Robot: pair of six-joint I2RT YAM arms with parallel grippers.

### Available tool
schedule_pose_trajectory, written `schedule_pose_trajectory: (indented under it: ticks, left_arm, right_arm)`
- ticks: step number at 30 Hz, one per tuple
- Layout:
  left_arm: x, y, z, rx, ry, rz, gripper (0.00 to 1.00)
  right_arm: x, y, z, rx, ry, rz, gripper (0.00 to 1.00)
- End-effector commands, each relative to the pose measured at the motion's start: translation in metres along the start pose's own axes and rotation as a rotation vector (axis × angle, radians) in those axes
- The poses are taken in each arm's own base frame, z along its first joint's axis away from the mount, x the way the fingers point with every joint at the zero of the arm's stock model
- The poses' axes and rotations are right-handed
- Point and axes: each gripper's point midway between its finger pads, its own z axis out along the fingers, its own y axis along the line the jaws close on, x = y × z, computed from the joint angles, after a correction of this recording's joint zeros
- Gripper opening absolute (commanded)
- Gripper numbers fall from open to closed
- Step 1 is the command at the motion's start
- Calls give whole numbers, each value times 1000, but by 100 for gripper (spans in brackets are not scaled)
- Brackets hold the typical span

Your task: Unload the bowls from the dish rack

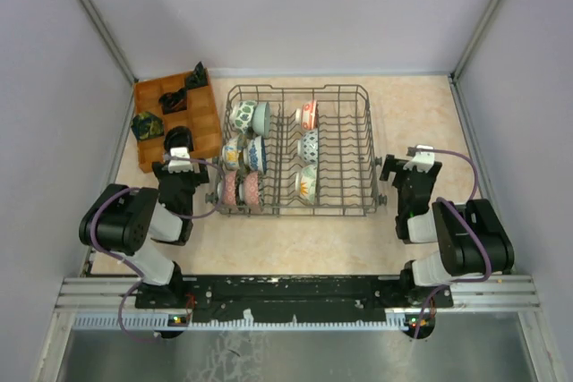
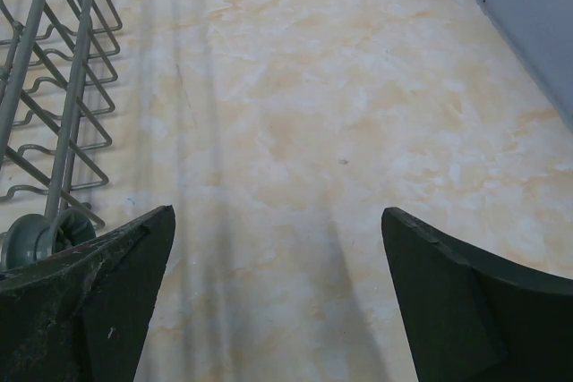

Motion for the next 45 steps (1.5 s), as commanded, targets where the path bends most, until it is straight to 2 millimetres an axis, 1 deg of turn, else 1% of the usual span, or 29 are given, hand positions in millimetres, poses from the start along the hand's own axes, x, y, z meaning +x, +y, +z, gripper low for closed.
schedule_pose_trajectory:
  ticks: [1,16,18,20,22,23,25,27,29,31,33,34,36,37,38,40,41,43,44,45]
  left_arm:
    - [-17,-3,5,8,-55,-35,99]
    - [-15,-3,6,9,-46,-35,100]
    - [-17,-2,5,7,-51,-35,100]
    - [-17,-2,4,7,-53,-35,100]
    - [-22,4,0,-21,-74,-45,99]
    - [-24,5,-2,-24,-79,-53,99]
    - [-29,6,-4,-29,-90,-50,100]
    - [-32,12,-2,-80,-80,-59,99]
    - [-42,18,0,-116,-74,-65,99]
    - [-50,25,1,-163,-50,-79,99]
    - [-59,33,4,-218,-18,-110,100]
    - [-58,35,4,-237,26,-117,99]
    - [-74,36,6,-256,38,-180,100]
    - [-81,35,5,-256,42,-221,99]
    - [-87,31,5,-242,56,-283,99]
    - [-103,17,3,-166,80,-357,99]
    - [-112,10,1,-122,82,-384,99]
    - [-129,2,-4,-59,57,-416,99]
    - [-135,0,-8,-37,49,-426,99]
    - [-142,-2,-13,-12,37,-429,99]
  right_arm:
    - [-28,3,7,-4,-95,27,99]
    - [-28,3,7,-3,-96,27,99]
    - [-31,-2,5,23,-108,34,99]
    - [-42,-6,4,52,-118,51,99]
    - [-57,-10,3,76,-107,61,99]
    - [-59,-13,1,94,-74,58,99]
    - [-81,-21,-3,139,-106,91,99]
    - [-99,-28,-9,180,-126,131,99]
    - [-115,-28,-11,188,-113,156,99]
    - [-130,-19,-10,146,-74,167,99]
    - [-143,1,-8,41,-11,156,99]
    - [-146,10,-7,3,30,165,99]
    - [-165,25,-8,-59,53,237,99]
    - [-175,38,-10,-126,47,269,99]
    - [-188,57,-19,-239,37,295,99]
    - [-205,82,-38,-407,0,343,99]
    - [-214,91,-47,-473,-23,374,99]
    - [-225,104,-61,-561,-31,428,99]
    - [-225,108,-63,-583,-13,442,99]
    - [-221,113,-65,-595,19,442,99]
